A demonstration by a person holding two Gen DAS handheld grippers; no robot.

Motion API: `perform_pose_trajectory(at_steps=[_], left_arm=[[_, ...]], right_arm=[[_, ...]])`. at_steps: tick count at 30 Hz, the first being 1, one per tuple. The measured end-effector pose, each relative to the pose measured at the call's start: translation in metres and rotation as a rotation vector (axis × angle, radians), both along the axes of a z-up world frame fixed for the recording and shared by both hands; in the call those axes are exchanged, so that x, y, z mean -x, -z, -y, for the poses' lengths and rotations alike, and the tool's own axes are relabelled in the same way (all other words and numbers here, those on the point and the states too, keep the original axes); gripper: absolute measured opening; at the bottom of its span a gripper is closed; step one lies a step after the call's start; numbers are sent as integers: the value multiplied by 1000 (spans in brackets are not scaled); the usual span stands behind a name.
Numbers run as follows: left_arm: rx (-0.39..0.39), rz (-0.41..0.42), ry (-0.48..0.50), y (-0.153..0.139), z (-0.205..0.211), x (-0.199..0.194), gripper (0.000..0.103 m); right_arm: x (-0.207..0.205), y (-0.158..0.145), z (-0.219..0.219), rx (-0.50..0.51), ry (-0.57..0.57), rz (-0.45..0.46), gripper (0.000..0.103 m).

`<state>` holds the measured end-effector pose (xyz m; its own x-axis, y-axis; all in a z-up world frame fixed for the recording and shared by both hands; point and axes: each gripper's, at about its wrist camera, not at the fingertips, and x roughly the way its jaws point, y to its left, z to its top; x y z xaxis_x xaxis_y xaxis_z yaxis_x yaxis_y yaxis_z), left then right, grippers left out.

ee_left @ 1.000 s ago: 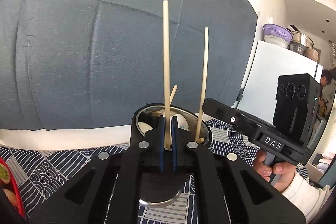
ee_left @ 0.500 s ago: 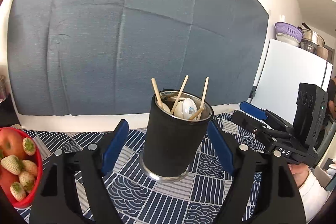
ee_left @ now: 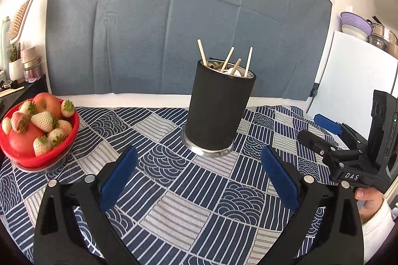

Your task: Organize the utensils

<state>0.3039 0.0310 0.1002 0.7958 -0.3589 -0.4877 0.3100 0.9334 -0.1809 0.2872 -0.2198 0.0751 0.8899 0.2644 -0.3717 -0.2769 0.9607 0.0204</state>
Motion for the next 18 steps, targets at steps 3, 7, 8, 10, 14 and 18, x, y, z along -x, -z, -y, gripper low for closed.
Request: perform_pose_trajectory(at_steps=[3,7,8,10,14,18], left_arm=[[-35,8,-34,5,1,18,97],[-49,11,-61,13,0,39,97],[-58,6,-69,15,1,42,97],[-81,16,-86,19,3,50,97],[-141,37,-95,24,10,62,97],[-120,45,-93,30,11,68,97]], right_arm=[[11,6,-1,-6,1,-22,95],[23,18,0,-25,11,-64,95],[25,22,0,-27,16,-76,95],[31,30,1,-30,25,-91,95],[41,41,3,-28,41,-113,95],[49,39,5,-32,56,-91,95]])
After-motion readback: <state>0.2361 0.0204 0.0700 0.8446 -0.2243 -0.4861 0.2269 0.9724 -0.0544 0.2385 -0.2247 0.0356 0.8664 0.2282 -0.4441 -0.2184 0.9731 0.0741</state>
